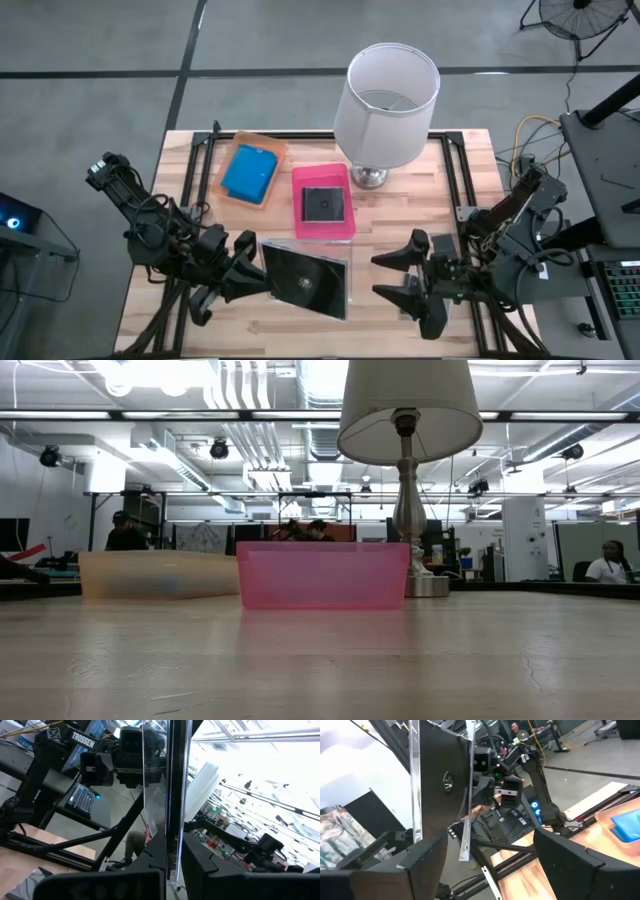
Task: Pick & place jewel cases by type
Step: Put the left black cd case into the pink bin
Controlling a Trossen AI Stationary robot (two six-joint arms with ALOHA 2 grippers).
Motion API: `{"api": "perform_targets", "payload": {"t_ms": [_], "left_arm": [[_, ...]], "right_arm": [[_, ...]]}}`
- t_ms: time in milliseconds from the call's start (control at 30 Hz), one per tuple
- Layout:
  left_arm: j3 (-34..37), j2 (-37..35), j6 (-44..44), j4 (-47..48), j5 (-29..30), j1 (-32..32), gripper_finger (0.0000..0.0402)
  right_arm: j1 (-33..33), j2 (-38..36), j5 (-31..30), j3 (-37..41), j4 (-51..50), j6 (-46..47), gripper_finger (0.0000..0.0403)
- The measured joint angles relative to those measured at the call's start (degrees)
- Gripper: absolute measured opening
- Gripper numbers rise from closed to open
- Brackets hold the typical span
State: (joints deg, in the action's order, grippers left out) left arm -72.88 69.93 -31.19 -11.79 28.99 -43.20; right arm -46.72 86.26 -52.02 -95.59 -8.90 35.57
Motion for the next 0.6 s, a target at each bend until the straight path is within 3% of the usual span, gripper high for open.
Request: {"api": "perform_targets", "payload": {"t_ms": [600], "left_arm": [[0.0,0.0,0.1,0.2,0.5,0.0,0.0007]], "right_arm": [[3.4,0.1,9.3,0.0,4.9,-4.8,0.0302]]}}
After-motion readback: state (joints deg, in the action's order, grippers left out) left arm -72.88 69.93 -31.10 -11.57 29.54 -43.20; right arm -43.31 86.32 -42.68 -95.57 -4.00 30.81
